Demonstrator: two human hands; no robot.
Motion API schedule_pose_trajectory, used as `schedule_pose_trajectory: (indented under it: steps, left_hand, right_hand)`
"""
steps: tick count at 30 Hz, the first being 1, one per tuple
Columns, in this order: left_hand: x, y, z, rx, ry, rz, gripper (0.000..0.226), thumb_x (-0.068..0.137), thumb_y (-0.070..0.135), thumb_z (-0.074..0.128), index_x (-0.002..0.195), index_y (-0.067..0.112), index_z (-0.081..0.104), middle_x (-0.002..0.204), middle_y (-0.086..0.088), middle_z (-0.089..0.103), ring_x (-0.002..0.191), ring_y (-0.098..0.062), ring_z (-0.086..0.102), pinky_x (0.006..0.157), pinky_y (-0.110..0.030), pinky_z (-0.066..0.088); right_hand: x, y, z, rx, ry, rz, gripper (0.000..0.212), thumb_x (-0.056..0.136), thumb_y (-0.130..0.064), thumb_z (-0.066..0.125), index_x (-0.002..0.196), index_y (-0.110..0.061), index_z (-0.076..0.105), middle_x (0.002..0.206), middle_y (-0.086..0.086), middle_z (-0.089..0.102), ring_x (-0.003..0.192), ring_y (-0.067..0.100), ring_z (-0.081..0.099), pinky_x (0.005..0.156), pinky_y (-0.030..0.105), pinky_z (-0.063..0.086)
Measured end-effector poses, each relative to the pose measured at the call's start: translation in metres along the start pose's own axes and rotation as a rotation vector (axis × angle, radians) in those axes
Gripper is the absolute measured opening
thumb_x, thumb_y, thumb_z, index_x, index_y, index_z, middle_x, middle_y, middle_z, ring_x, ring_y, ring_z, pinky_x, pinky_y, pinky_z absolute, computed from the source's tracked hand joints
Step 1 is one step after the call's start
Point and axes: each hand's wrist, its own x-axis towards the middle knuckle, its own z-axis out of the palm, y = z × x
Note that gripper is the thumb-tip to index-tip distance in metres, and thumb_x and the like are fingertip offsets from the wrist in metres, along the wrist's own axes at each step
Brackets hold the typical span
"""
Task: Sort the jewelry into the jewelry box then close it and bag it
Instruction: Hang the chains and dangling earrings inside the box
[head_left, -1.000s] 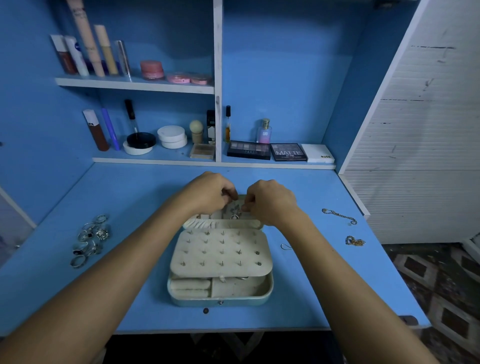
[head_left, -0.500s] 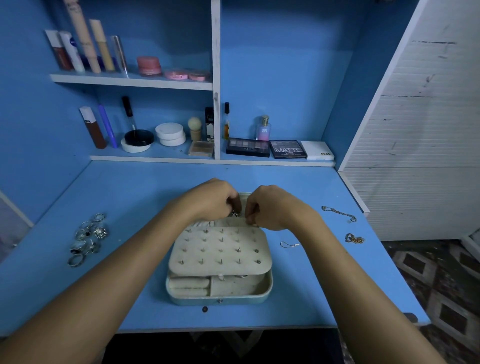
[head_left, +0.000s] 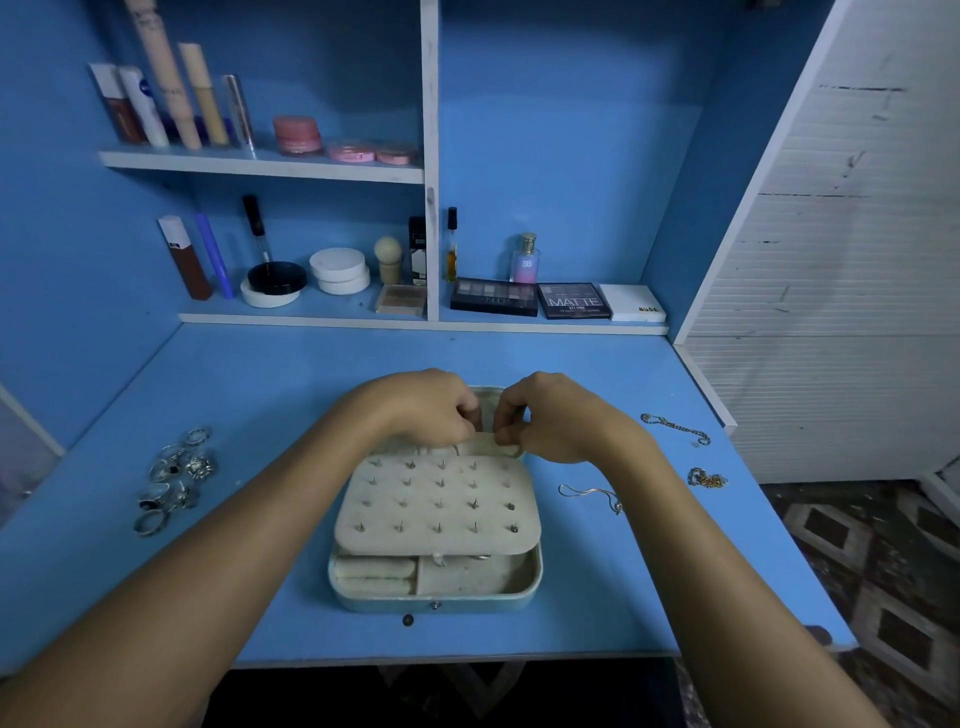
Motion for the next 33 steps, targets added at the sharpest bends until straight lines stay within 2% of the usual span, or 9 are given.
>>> schedule_pose_trajectory:
  steps: [2, 4, 7, 10, 13, 20, 30, 33]
  left_hand:
    - [0.001, -0.001, -0.001, -0.06, 0.097, 0.018, 0.017, 0.091, 0.018, 0.053, 0.092, 0.033, 0.06, 0.096, 0.007, 0.059, 0.088, -0.014, 0.057, 0.07, -0.028, 0.045]
    - [0.003, -0.001, -0.001, -0.073, 0.162, 0.029, 0.025, 0.09, 0.015, 0.053, 0.107, 0.031, 0.06, 0.103, 0.007, 0.055, 0.097, -0.014, 0.054, 0.081, -0.029, 0.045]
    - [0.006, 0.0, 0.0, -0.009, 0.128, 0.008, 0.029, 0.089, 0.013, 0.053, 0.11, 0.03, 0.062, 0.109, 0.006, 0.054, 0.104, -0.015, 0.052, 0.091, -0.032, 0.047]
    - [0.007, 0.0, 0.001, -0.026, 0.11, -0.017, 0.026, 0.088, 0.01, 0.052, 0.099, 0.03, 0.065, 0.109, 0.006, 0.061, 0.098, -0.015, 0.059, 0.083, -0.031, 0.053]
    - [0.005, 0.002, 0.002, -0.034, 0.111, -0.022, 0.024, 0.088, 0.012, 0.054, 0.1, 0.025, 0.071, 0.102, 0.006, 0.064, 0.088, -0.014, 0.063, 0.075, -0.031, 0.056]
    - [-0.001, 0.01, 0.001, -0.006, -0.011, -0.028, 0.013, 0.089, 0.028, 0.058, 0.077, 0.031, 0.064, 0.091, 0.007, 0.062, 0.082, -0.012, 0.059, 0.065, -0.026, 0.043]
    - [-0.003, 0.018, 0.003, 0.019, -0.001, -0.076, 0.026, 0.086, 0.039, 0.059, 0.089, 0.017, 0.073, 0.082, 0.001, 0.061, 0.069, -0.014, 0.052, 0.061, -0.029, 0.04]
    - [-0.002, 0.017, 0.002, 0.03, -0.013, -0.061, 0.016, 0.087, 0.039, 0.062, 0.083, 0.025, 0.068, 0.087, 0.004, 0.063, 0.073, -0.013, 0.055, 0.062, -0.027, 0.042]
  right_hand:
    - [0.0, 0.002, 0.0, -0.007, 0.008, -0.007, 0.019, 0.09, -0.014, 0.067, 0.08, -0.03, 0.067, 0.084, -0.014, 0.063, 0.068, 0.0, 0.053, 0.054, 0.014, 0.034]
    - [0.0, 0.004, 0.002, -0.009, 0.012, -0.013, 0.016, 0.09, -0.016, 0.069, 0.081, -0.03, 0.067, 0.088, -0.011, 0.065, 0.069, 0.001, 0.053, 0.055, 0.015, 0.035]
    - [0.002, 0.006, 0.004, -0.007, 0.019, -0.014, 0.016, 0.09, -0.016, 0.068, 0.081, -0.03, 0.067, 0.09, -0.01, 0.065, 0.07, 0.001, 0.053, 0.056, 0.015, 0.036]
    - [0.002, 0.007, 0.005, 0.001, 0.027, -0.021, 0.018, 0.09, -0.017, 0.069, 0.079, -0.031, 0.065, 0.089, -0.01, 0.064, 0.069, 0.001, 0.053, 0.056, 0.014, 0.035]
    - [0.002, 0.009, 0.005, 0.009, 0.041, -0.023, 0.021, 0.09, -0.016, 0.069, 0.077, -0.032, 0.064, 0.087, -0.011, 0.064, 0.068, 0.0, 0.053, 0.054, 0.013, 0.035]
    - [0.002, 0.01, 0.009, 0.049, 0.067, -0.038, 0.021, 0.089, -0.016, 0.07, 0.077, -0.032, 0.065, 0.09, -0.009, 0.067, 0.068, 0.001, 0.055, 0.058, 0.015, 0.039]
    - [0.001, 0.01, 0.01, 0.039, 0.072, -0.049, 0.016, 0.089, -0.012, 0.067, 0.082, -0.027, 0.067, 0.09, -0.009, 0.066, 0.069, 0.0, 0.054, 0.058, 0.013, 0.038]
    - [0.002, 0.011, 0.01, 0.038, 0.082, -0.057, 0.017, 0.089, -0.013, 0.067, 0.081, -0.027, 0.066, 0.091, -0.009, 0.066, 0.069, 0.001, 0.054, 0.057, 0.013, 0.038]
